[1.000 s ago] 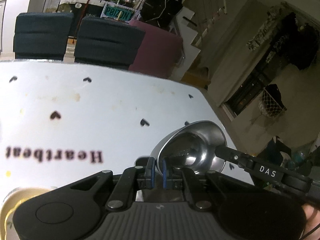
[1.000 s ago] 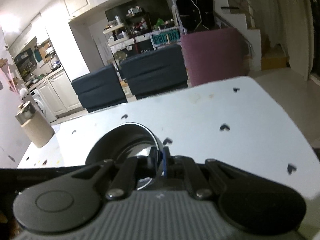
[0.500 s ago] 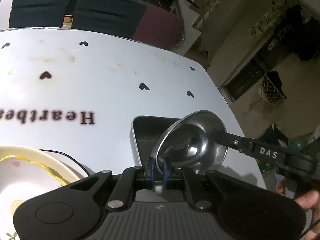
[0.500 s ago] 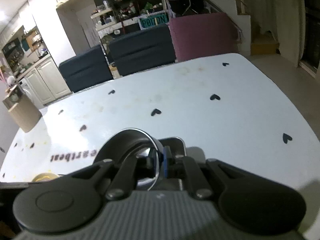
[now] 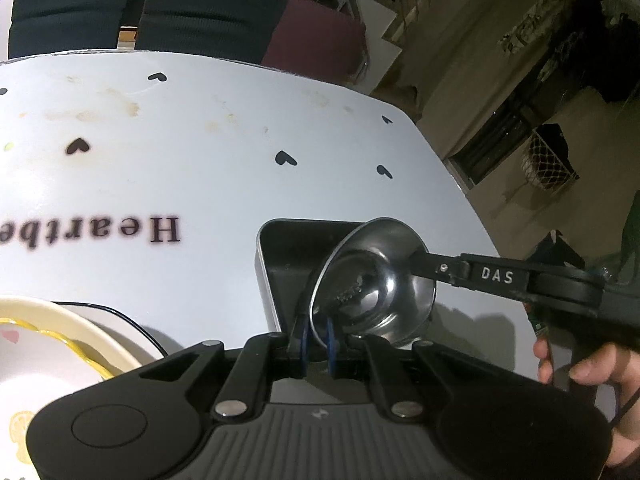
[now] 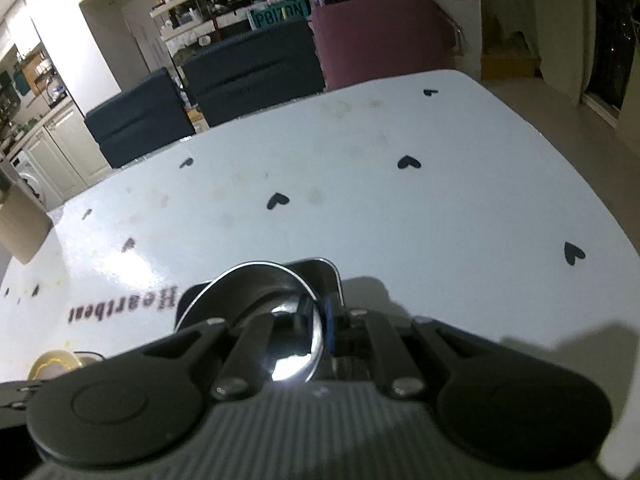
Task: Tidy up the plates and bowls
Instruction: 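Lift the round steel bowl with both grippers and carry it over the trays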
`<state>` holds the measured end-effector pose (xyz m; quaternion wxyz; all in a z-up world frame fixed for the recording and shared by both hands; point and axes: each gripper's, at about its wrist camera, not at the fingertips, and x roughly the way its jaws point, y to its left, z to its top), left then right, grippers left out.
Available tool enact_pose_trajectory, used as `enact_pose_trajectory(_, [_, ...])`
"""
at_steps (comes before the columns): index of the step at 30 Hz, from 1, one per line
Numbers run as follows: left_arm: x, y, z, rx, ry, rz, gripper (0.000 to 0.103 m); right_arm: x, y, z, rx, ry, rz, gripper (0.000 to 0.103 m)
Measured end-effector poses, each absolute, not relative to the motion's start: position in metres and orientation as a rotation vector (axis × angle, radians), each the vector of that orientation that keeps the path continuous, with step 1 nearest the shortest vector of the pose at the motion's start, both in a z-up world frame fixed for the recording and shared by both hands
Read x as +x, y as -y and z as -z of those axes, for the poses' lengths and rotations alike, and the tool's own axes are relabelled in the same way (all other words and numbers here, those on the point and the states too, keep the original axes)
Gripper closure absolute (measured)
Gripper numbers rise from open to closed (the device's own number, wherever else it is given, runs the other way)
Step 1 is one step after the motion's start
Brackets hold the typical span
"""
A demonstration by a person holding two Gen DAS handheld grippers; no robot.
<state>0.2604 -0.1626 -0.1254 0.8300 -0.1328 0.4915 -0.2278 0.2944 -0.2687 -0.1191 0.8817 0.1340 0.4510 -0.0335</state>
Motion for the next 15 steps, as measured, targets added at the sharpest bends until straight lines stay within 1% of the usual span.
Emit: enact_pose_trajectory(15, [0.264, 0.166, 0.131, -0.263, -1.046, 0.480, 0.092, 0.315, 0.266, 0.135, 0.230, -1.003, 0.074, 0.094])
